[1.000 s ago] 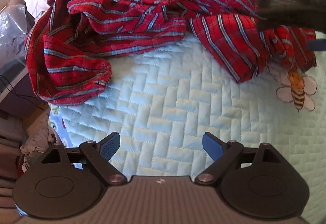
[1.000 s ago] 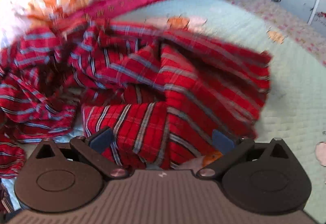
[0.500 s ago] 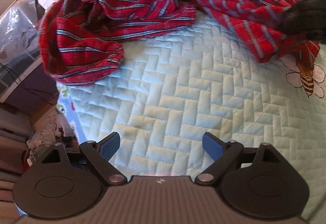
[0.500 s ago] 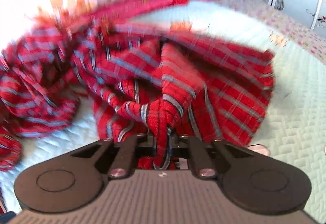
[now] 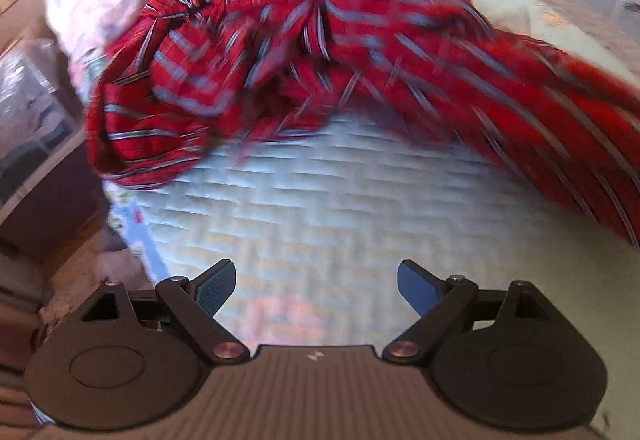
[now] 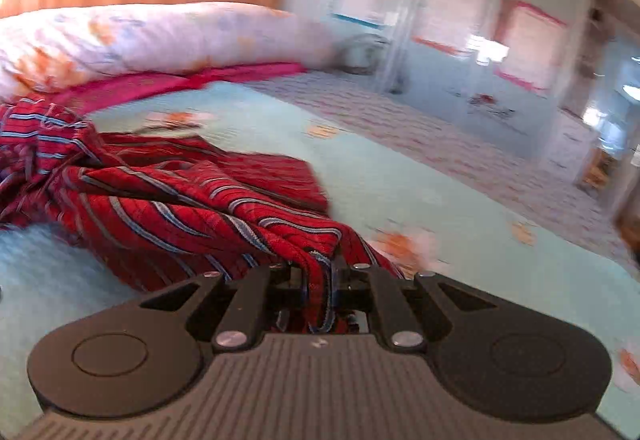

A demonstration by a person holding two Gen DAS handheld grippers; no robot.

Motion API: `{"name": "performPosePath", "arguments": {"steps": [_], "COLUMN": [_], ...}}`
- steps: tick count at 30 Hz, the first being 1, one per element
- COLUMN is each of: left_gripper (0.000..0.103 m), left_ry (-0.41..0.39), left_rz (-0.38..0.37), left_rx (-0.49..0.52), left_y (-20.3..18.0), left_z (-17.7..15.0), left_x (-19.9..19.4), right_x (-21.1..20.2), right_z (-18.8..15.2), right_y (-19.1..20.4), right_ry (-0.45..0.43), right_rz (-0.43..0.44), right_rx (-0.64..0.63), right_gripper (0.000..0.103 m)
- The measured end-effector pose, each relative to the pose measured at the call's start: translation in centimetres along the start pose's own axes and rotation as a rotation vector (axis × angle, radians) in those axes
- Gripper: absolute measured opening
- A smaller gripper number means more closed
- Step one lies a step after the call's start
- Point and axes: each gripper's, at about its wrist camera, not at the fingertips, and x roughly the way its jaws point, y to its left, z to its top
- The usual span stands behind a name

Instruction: Fold clothes

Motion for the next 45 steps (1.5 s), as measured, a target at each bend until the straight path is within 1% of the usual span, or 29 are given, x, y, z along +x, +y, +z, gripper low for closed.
{"name": "performPosePath", "arguments": {"steps": [2,5,7,9,10,12,13,14,16,18,21,24,27,28,32,33,35,36,37,38,39,41,42,44,45], "left_gripper": [0.091,0.091,0.091,0.091,0.091,0.091,0.091,0.092,0.092,0.092,0.092,0.092,0.093,0.093,0.093,0.092,0.089,0.087,0.085,0.079,0.077,0.078,0.079,0.080,0.081], "left_ry": [-0.025,-0.060,-0.078,-0.096,-0.107,-0.141,-0.139,-0.132,-0.068,0.024,0.072,0.066,0.109,0.132,0.207,0.230,0.235,0.212,0.192,0.168,0.152,0.141,0.144,0.161,0.174], "left_rz": [-0.051,-0.125,-0.175,-0.216,-0.237,-0.294,-0.313,-0.333,-0.371,-0.396,-0.416,-0.392,-0.384,-0.370,-0.303,-0.302,-0.354,-0.379,-0.381,-0.375,-0.368,-0.360,-0.359,-0.367,-0.374], "left_rx": [0.053,0.181,0.258,0.321,0.332,0.331,0.308,0.280,0.180,0.056,-0.104,-0.177,-0.237,-0.250,-0.273,-0.284,-0.318,-0.331,-0.330,-0.316,-0.299,-0.283,-0.301,-0.390,-0.451], "left_y": [-1.6,-4.9,-6.9,-8.7,-9.1,-9.4,-9.1,-8.7,-7.2,-5.4,-3.2,-2.3,-2.4,-2.6,-3.7,-4.0,-4.5,-4.8,-5.2,-5.6,-6.1,-6.7,-6.8,-6.9,-6.6], "left_z": [-0.8,-2.3,-3.4,-4.8,-5.2,-5.7,-5.5,-5.3,-4.2,-2.9,-1.3,0.2,1.8,2.2,3.0,3.0,3.0,2.9,2.8,2.8,2.8,2.9,2.8,2.7,2.4], "left_x": [-1.4,-3.5,-4.8,-6.0,-6.5,-7.8,-8.0,-8.2,-7.1,-5.4,-4.1,-4.0,-3.0,-2.6,-1.2,-0.9,-1.2,-1.7,-2.3,-2.9,-3.3,-3.6,-3.6,-3.2,-2.9], "right_x": [-2.3,-4.8,-6.2,-6.7,-6.9,-6.3,-6.0,-5.9,-5.0,-4.3,-3.6,-4.8,-5.0,-6.3,-6.6,-6.6,-6.5,-6.5,-6.5,-6.5,-6.5,-6.4,-6.4,-6.3,-6.3], "right_z": [-1.5,-4.3,-6.1,-7.7,-8.6,-10.4,-11.2,-12.2,-13.2,-13.8,-14.3,-15.5,-15.9,-16.7,-17.5,-17.7,-18.0,-18.1,-18.1,-18.1,-18.1,-18.2,-18.3,-18.5,-18.7], "right_y": [-3.2,-7.3,-9.8,-11.4,-12.2,-13.3,-13.9,-14.3,-14.4,-13.4,-12.8,-13.9,-14.1,-14.6,-14.5,-14.5,-14.6,-14.7,-14.7,-14.8,-14.8,-14.9,-14.9,-14.8,-14.8], "right_ry": [0.016,0.063,0.091,0.117,0.130,0.166,0.184,0.197,0.213,0.215,0.220,0.215,0.216,0.214,0.216,0.218,0.221,0.222,0.222,0.221,0.221,0.219,0.218,0.219,0.220], "right_rz": [-0.055,-0.136,-0.199,-0.245,-0.268,-0.267,-0.265,-0.238,-0.193,-0.174,-0.161,-0.149,-0.137,-0.137,-0.130,-0.128,-0.122,-0.119,-0.116,-0.114,-0.111,-0.107,-0.105,-0.100,-0.098], "right_rx": [0.027,0.048,0.066,0.093,0.106,0.152,0.176,0.216,0.285,0.298,0.319,0.337,0.358,0.358,0.360,0.363,0.369,0.375,0.377,0.379,0.381,0.384,0.386,0.391,0.392], "right_gripper": [0.011,0.011,0.011,0.011,0.011,0.011,0.011,0.012,0.012,0.012,0.013,0.013,0.013,0.013,0.013,0.013,0.013,0.014,0.014,0.014,0.014,0.014,0.014,0.014,0.014]}}
